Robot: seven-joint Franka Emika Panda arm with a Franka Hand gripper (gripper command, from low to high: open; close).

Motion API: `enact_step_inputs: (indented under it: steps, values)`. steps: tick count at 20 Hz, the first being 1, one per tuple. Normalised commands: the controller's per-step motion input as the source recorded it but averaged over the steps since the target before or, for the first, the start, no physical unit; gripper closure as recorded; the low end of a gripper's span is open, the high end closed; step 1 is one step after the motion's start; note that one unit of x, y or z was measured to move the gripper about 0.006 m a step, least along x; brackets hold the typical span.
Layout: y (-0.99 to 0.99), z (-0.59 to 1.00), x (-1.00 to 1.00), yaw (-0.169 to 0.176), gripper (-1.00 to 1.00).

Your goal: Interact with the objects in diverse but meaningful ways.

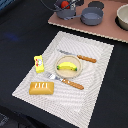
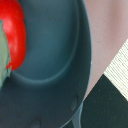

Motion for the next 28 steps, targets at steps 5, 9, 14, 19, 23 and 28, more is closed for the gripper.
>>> enact_step_inputs:
  steps: [5, 9, 14, 19, 23, 28]
  values:
    - [-0.4, 0.69, 0.14, -0.035, -1.0]
    - [-0.53, 0.93, 0.2, -0.07, -1.0]
    - [-0.64, 0.6, 0.24, -0.108, -1.0]
    - [-0.62, 0.26, 0.29, -0.133, -1.0]
    - [-0.69, -0.02, 0.3, -0.115, -1.0]
    - [-0.73, -0.14, 0.3, -0.1, -1.0]
